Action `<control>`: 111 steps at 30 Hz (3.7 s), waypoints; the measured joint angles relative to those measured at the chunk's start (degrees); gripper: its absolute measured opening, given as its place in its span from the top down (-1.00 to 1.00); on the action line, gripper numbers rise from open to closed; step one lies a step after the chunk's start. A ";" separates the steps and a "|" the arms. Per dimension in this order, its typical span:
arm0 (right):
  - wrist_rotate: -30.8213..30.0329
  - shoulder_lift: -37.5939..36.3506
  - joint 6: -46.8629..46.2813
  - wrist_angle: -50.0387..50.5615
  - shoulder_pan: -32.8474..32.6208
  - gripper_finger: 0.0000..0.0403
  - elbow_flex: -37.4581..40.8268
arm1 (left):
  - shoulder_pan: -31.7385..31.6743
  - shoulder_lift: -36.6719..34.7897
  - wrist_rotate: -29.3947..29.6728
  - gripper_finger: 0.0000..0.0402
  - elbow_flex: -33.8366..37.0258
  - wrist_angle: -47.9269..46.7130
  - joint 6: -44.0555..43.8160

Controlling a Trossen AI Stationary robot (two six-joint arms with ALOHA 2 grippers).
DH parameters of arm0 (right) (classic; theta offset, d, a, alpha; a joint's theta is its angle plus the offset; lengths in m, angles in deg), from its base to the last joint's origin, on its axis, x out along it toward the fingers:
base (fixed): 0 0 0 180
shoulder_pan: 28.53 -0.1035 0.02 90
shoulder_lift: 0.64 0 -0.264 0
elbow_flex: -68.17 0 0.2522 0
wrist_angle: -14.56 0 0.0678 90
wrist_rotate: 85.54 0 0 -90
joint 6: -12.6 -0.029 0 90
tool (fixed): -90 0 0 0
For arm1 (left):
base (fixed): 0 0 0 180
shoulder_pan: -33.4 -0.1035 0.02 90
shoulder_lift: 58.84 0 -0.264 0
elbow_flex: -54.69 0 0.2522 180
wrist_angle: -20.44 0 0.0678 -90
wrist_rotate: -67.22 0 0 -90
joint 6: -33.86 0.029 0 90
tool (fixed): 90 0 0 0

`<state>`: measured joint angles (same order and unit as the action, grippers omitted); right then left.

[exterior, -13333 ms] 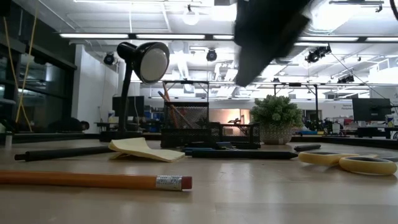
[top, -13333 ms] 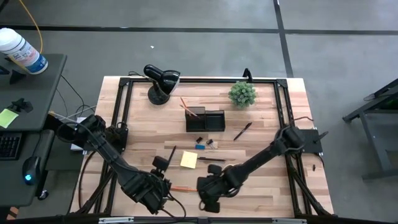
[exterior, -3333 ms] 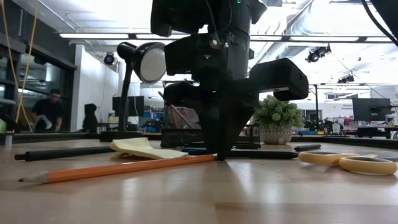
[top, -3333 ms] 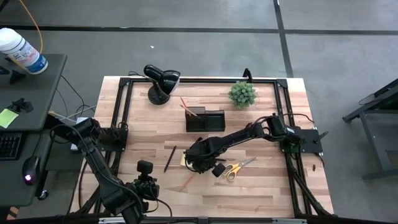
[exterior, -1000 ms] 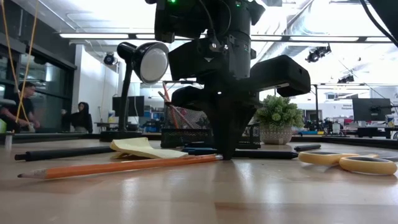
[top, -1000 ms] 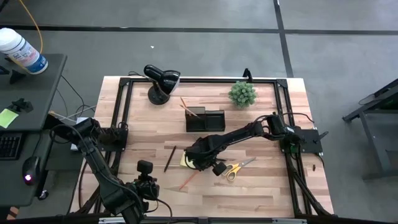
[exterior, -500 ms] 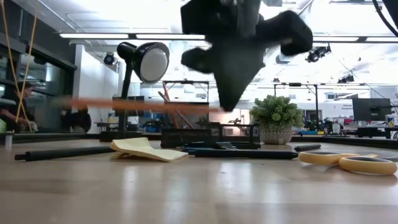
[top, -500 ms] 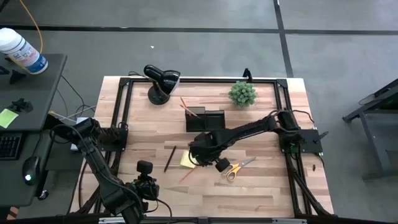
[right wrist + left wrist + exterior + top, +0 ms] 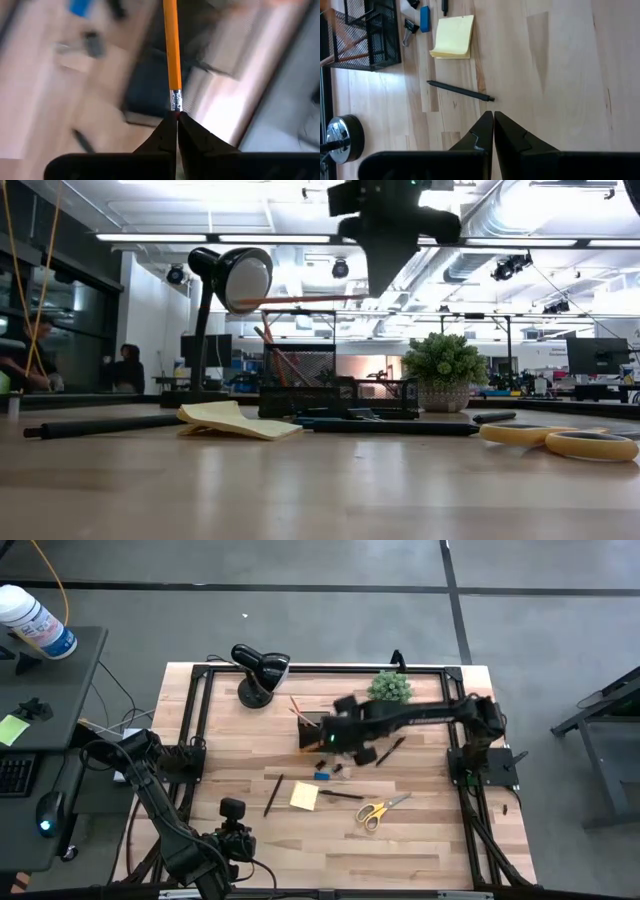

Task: Pick and place office supplies into organizer
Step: Put the orange pencil into the black desk organizer, then put the top black pen into the black desk organizer

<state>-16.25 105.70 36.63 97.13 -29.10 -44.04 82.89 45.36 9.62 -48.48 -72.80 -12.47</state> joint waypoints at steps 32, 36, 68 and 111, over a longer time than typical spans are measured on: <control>-23.04 1.19 11.62 9.36 7.32 1.00 -0.02 | 0.00 0.00 -0.43 1.00 0.00 -0.20 -0.31; -27.76 3.02 12.46 9.32 6.11 1.00 -0.04 | 0.00 0.00 -0.43 1.00 0.00 -0.24 -0.24; -31.43 4.99 18.04 -4.46 2.59 0.60 -0.04 | 0.00 0.00 0.25 1.00 0.00 -0.20 -0.24; 14.29 2.09 -75.98 15.69 -12.96 0.61 18.22 | -7.17 0.00 2.59 1.00 0.01 -0.22 16.60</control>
<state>-1.96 107.79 -39.35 112.82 -42.06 -25.82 75.73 45.36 12.20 -48.47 -73.02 4.12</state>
